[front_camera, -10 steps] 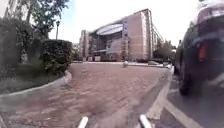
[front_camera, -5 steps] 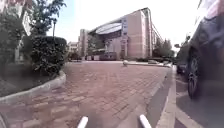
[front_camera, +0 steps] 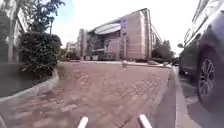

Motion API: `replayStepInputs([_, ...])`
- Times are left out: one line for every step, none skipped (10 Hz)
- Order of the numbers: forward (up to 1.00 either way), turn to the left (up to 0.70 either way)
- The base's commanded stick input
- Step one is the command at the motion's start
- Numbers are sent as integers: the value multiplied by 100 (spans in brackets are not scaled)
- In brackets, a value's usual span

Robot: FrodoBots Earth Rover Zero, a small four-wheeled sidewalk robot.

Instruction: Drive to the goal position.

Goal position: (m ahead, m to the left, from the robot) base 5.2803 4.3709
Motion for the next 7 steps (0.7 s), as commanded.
replayStepInputs([70, 14])
replayStepInputs([70, 14])
replayStepInputs([70, 14])
replayStepInputs([70, 12])
replayStepInputs([70, 6])
replayStepInputs([70, 0])
replayStepInputs([70, 0])
